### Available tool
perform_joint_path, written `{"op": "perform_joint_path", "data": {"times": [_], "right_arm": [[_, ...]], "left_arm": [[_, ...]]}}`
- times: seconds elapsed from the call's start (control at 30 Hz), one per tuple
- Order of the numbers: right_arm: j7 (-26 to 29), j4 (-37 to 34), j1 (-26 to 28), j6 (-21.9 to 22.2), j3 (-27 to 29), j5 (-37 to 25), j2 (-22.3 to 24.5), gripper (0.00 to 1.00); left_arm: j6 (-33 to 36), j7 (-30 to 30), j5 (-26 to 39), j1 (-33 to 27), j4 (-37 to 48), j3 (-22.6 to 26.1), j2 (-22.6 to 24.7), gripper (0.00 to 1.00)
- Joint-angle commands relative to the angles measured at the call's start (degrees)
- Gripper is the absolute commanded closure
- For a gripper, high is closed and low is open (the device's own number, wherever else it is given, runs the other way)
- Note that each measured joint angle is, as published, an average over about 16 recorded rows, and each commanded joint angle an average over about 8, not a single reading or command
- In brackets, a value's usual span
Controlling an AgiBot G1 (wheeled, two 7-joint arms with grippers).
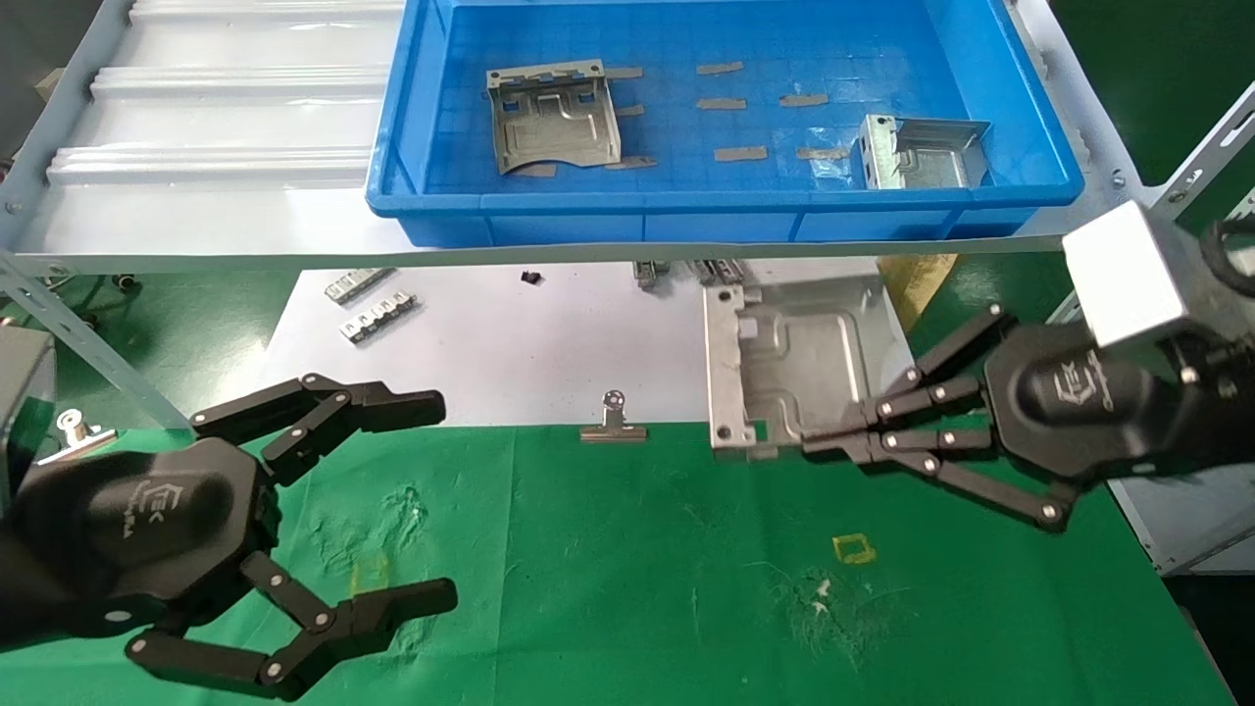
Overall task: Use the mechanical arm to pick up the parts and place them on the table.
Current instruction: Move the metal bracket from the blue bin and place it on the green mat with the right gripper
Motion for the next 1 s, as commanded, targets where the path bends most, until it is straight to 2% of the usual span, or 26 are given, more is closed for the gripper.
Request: {"op": "perform_joint_path", "data": {"times": [0.03, 0.2, 0.43, 0.63, 1.0], "right_arm": [[0.9, 3.8, -1.0, 0.2, -2.7, 1.4, 2.6, 1.0], [-1.7, 2.1, -3.6, 1.0, -7.9, -2.1, 1.8, 1.0], [-9.5, -8.3, -7.2, 3.6, -11.8, -7.4, -3.0, 1.0], [-16.9, -18.1, -8.7, 5.5, -13.1, -10.6, -7.4, 1.0], [-25.3, -30.4, -9.4, 3.8, -13.3, -10.7, -14.0, 1.0]], "left_arm": [[0.0, 0.0, 0.0, 0.0, 0.0, 0.0, 0.0, 0.0], [0.0, 0.0, 0.0, 0.0, 0.0, 0.0, 0.0, 0.0], [0.0, 0.0, 0.0, 0.0, 0.0, 0.0, 0.0, 0.0], [0.0, 0.0, 0.0, 0.0, 0.0, 0.0, 0.0, 0.0], [0.0, 0.0, 0.0, 0.0, 0.0, 0.0, 0.0, 0.0]]}}
